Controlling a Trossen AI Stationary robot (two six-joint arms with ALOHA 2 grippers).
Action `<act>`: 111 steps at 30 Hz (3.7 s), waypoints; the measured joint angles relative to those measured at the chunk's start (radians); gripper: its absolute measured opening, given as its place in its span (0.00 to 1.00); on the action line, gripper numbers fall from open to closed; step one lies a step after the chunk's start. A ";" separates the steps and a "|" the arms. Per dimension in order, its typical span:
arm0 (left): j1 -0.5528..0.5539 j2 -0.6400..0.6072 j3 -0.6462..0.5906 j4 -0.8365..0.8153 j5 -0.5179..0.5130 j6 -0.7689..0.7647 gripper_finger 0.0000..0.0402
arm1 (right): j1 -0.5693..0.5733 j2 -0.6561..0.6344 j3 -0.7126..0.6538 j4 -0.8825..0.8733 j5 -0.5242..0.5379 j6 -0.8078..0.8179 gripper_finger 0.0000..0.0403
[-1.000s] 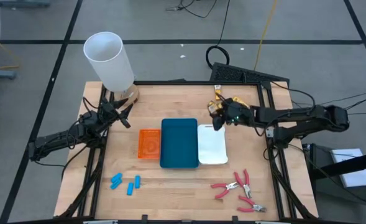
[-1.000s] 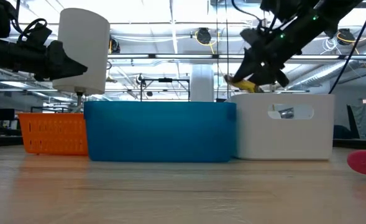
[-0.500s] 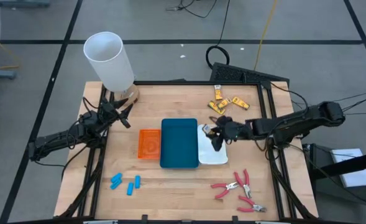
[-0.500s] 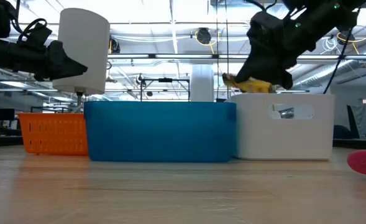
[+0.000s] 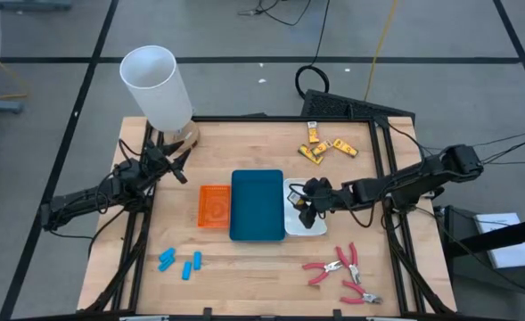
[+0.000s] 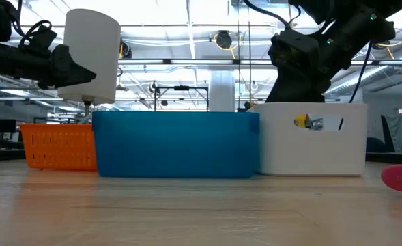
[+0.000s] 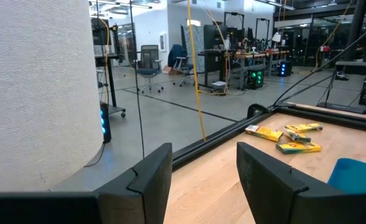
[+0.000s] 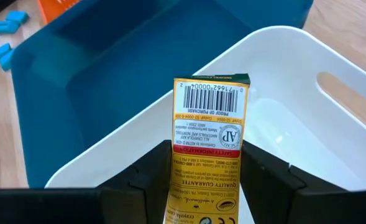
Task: Pick & Place School Supplies
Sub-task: Put the yellow crayon box into the white bin
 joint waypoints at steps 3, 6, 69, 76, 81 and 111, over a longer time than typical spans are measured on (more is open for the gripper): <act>0.000 0.000 0.000 0.000 0.000 0.000 0.45 | 0.000 0.000 0.000 0.000 0.000 0.000 0.41; 0.000 0.000 0.000 0.000 0.000 0.000 0.45 | 0.000 0.000 0.000 -0.002 0.000 -0.016 0.41; 0.000 0.000 0.000 -0.002 0.000 0.000 0.45 | -0.434 -0.237 0.000 -0.241 0.292 -0.480 0.64; 0.000 0.000 0.000 -0.002 0.000 0.000 0.45 | -0.787 -0.229 0.000 -0.500 0.110 -0.448 0.64; 0.000 0.000 0.000 -0.002 0.000 0.000 0.45 | -0.962 -0.184 -0.001 -0.532 -0.079 -0.499 0.64; 0.000 0.000 0.000 -0.002 0.000 0.000 0.45 | -1.118 0.052 0.005 -0.479 -0.182 -0.654 0.62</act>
